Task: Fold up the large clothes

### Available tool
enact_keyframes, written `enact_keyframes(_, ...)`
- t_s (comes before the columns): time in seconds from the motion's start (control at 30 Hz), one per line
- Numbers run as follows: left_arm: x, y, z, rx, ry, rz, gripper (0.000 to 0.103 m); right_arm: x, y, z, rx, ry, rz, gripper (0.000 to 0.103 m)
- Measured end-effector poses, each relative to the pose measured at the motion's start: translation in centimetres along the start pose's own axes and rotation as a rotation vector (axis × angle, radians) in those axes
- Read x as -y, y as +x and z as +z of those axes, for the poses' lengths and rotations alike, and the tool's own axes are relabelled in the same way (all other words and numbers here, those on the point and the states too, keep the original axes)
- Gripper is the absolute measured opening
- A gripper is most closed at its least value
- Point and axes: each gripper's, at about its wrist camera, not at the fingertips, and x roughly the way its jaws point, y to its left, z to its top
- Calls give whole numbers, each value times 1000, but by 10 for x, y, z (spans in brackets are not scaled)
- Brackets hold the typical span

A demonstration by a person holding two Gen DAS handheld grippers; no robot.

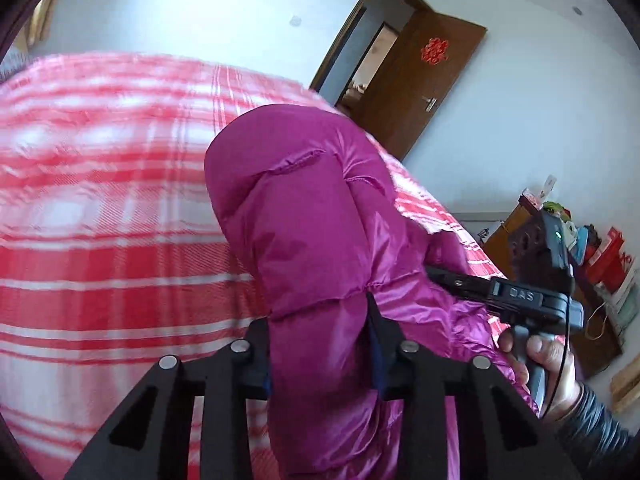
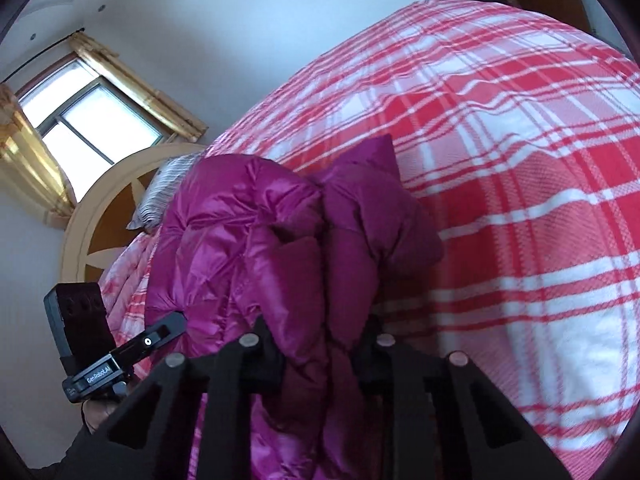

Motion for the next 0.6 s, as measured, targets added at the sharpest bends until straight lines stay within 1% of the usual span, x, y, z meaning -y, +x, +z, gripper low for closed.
enact_keyframes(0.07, -4, -25, 1, 31, 1, 17, 34, -29, 12, 0, -18, -43, 32, 24)
enact_keyframes(0.1, -8, -43, 1, 52, -12, 30, 34, -38, 17, -2, -25, -53, 49, 23)
enact_keyframes(0.17, -16, -67, -1, 84, -29, 58, 34, -70, 39, -1, -54, -76, 119, 23)
enact_keyframes(0.2, -22, -84, -1, 102, -34, 89, 34, -79, 47, -3, -67, -80, 141, 23)
enact_keyframes(0.23, -26, -95, -3, 110, -37, 119, 34, -99, 64, -3, -91, -96, 179, 22)
enact_keyframes(0.3, -38, -124, -6, 145, -49, 169, 34, -128, 86, -4, -117, -129, 211, 22)
enact_keyframes(0.37, -51, -146, -8, 177, -53, 218, 34, -164, 119, -5, -157, -154, 270, 22)
enact_keyframes(0.4, -60, -157, -9, 191, -61, 245, 34, -175, 127, -5, -169, -161, 286, 22)
enact_keyframes(0.5, -89, -179, -14, 211, -106, 312, 34, -225, 171, -10, -224, -210, 328, 21)
enact_keyframes(0.57, -105, -188, -20, 216, -127, 357, 34, -253, 198, -15, -263, -241, 340, 21)
enact_keyframes(0.6, -115, -192, -26, 213, -135, 392, 34, -264, 210, -18, -284, -251, 343, 21)
